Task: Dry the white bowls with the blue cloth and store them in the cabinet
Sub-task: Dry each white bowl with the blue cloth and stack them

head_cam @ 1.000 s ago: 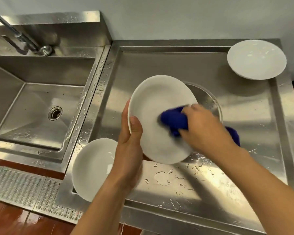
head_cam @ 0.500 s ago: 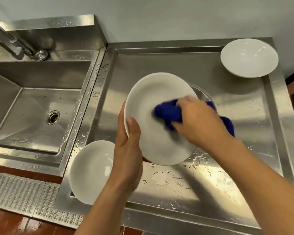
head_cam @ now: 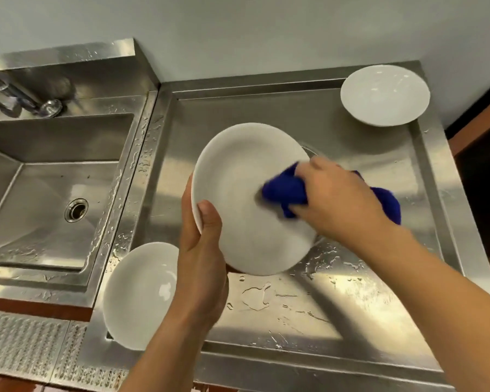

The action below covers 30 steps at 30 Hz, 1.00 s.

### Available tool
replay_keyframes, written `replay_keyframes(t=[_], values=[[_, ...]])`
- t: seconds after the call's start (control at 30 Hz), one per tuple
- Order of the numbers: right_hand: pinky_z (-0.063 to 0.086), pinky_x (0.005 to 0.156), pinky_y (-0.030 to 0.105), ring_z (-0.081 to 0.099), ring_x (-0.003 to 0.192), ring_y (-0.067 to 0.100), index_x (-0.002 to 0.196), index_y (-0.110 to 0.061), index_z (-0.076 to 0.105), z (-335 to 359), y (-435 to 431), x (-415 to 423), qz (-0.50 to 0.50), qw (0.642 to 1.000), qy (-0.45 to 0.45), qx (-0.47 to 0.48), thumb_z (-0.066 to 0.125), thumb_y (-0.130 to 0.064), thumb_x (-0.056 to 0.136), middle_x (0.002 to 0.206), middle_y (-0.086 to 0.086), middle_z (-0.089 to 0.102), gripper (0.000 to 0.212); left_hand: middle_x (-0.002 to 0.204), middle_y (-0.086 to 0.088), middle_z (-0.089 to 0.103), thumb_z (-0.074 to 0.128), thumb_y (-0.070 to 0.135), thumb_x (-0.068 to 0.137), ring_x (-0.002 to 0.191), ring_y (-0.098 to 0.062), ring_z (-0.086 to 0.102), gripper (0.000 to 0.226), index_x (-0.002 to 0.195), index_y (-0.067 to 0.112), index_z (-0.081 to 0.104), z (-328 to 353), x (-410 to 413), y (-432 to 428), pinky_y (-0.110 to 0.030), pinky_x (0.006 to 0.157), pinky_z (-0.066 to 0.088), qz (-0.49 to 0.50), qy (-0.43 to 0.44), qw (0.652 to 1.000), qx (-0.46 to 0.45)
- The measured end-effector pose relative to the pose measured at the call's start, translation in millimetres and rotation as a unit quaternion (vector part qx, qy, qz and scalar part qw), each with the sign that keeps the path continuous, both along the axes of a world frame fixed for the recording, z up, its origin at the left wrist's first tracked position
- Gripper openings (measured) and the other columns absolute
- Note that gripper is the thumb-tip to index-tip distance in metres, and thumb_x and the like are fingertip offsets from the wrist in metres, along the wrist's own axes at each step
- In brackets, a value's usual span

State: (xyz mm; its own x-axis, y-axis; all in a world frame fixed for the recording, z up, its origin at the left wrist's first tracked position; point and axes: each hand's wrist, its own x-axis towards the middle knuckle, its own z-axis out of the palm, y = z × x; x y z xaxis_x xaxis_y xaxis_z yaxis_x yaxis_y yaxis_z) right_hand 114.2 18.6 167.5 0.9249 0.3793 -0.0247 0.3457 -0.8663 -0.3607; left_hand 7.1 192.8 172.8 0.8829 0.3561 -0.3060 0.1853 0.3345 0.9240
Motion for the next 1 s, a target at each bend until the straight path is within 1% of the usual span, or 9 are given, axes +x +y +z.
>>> replay_keyframes(t=[0.1, 0.27, 0.4, 0.5, 0.57, 0.67, 0.8, 0.93, 1.0], values=[[0.045, 0.074, 0.038, 0.063, 0.099, 0.037, 0.115, -0.014, 0.061, 4.0, 22.9, 16.5, -0.079, 0.991, -0.061, 0.09, 0.07, -0.029, 0.087, 0.115, 0.008, 0.06, 0.033, 0.126, 0.016, 0.076, 0.057, 0.071, 0.086, 0.106, -0.014, 0.078, 0.056, 0.14, 0.057, 0.054, -5.2, -4.8, -16.3, -0.041, 0.063, 0.064, -0.01, 0.033, 0.999, -0.034], [0.047, 0.073, 0.035, 0.063, 0.082, 0.021, 0.1, -0.023, 0.064, 6.3, 65.0, -23.7, 0.095, 0.956, 0.096, 0.259, 0.066, -0.032, 0.09, 0.095, -0.002, 0.068, 0.013, 0.124, -0.002, 0.08, 0.055, 0.057, 0.089, 0.114, -0.019, 0.077, 0.061, 0.145, 0.034, 0.058, -2.5, 11.3, -2.1, -0.03, 0.076, 0.065, 0.033, 0.016, 0.999, -0.034], [0.045, 0.068, 0.033, 0.054, 0.077, 0.013, 0.091, -0.034, 0.053, 6.4, 40.7, -25.8, 0.22, 0.969, 0.092, 0.068, 0.065, -0.037, 0.086, 0.086, -0.012, 0.052, 0.013, 0.123, 0.005, 0.08, 0.061, 0.074, 0.084, 0.109, -0.021, 0.079, 0.067, 0.145, 0.048, 0.053, -1.9, 3.9, 29.9, -0.037, 0.079, 0.066, 0.032, 0.034, 0.999, 0.018], [0.047, 0.071, 0.031, 0.059, 0.085, 0.014, 0.099, -0.027, 0.059, 7.3, 38.6, 2.9, 0.118, 0.99, 0.035, 0.062, 0.067, -0.03, 0.089, 0.09, -0.009, 0.055, 0.013, 0.121, 0.008, 0.08, 0.059, 0.083, 0.082, 0.112, -0.029, 0.077, 0.069, 0.142, 0.051, 0.055, -6.4, 2.0, 50.6, -0.053, 0.085, 0.065, 0.056, 0.101, 0.992, 0.045], [0.037, 0.061, 0.01, 0.057, 0.073, -0.004, 0.085, -0.032, 0.058, 12.0, 58.8, 16.4, 0.019, 0.979, 0.012, 0.2, 0.068, -0.026, 0.092, 0.076, -0.014, 0.056, 0.013, 0.112, 0.008, 0.082, 0.06, 0.077, 0.085, 0.101, -0.028, 0.08, 0.056, 0.13, 0.045, 0.065, -8.6, 9.1, 68.5, -0.046, 0.07, 0.066, 0.081, 0.118, 0.99, 0.006], [0.036, 0.057, -0.001, 0.052, 0.063, -0.019, 0.07, -0.039, 0.045, 5.7, 101.8, 22.1, -0.038, 0.955, 0.011, 0.293, 0.068, -0.026, 0.095, 0.06, -0.017, 0.05, 0.037, 0.108, 0.007, 0.084, 0.056, 0.067, 0.084, 0.092, -0.02, 0.082, 0.042, 0.114, 0.043, 0.074, -16.6, 22.8, 101.8, -0.037, 0.06, 0.064, 0.09, 0.121, 0.989, -0.001], [0.037, 0.056, 0.004, 0.053, 0.062, -0.01, 0.07, -0.033, 0.052, -20.2, 162.1, 30.9, -0.044, 0.956, 0.057, 0.284, 0.063, -0.028, 0.096, 0.059, -0.012, 0.054, 0.029, 0.123, 0.001, 0.079, 0.049, 0.058, 0.104, 0.102, -0.027, 0.079, 0.045, 0.139, 0.033, 0.063, -39.1, 48.1, 157.9, -0.041, 0.063, 0.065, 0.078, 0.141, 0.986, 0.032], [0.04, 0.055, 0.005, 0.056, 0.063, -0.006, 0.073, -0.03, 0.059, -44.2, 202.1, 39.8, -0.082, 0.947, 0.11, 0.291, 0.06, -0.033, 0.095, 0.068, -0.025, 0.063, 0.022, 0.11, 0.005, 0.082, 0.047, 0.056, 0.106, 0.097, -0.026, 0.081, 0.032, 0.121, 0.039, 0.07, -62.2, 68.1, 199.5, -0.044, 0.062, 0.065, 0.037, 0.154, 0.985, 0.062], [0.04, 0.051, 0.007, 0.057, 0.06, -0.003, 0.075, -0.029, 0.06, -57.4, 217.1, 47.9, -0.108, 0.945, 0.128, 0.281, 0.059, -0.035, 0.096, 0.064, -0.016, 0.063, 0.022, 0.104, 0.005, 0.084, 0.049, 0.055, 0.105, 0.091, -0.025, 0.082, 0.031, 0.115, 0.035, 0.071, -75.3, 78.5, 218.2, -0.043, 0.058, 0.064, 0.023, 0.164, 0.984, 0.059]])
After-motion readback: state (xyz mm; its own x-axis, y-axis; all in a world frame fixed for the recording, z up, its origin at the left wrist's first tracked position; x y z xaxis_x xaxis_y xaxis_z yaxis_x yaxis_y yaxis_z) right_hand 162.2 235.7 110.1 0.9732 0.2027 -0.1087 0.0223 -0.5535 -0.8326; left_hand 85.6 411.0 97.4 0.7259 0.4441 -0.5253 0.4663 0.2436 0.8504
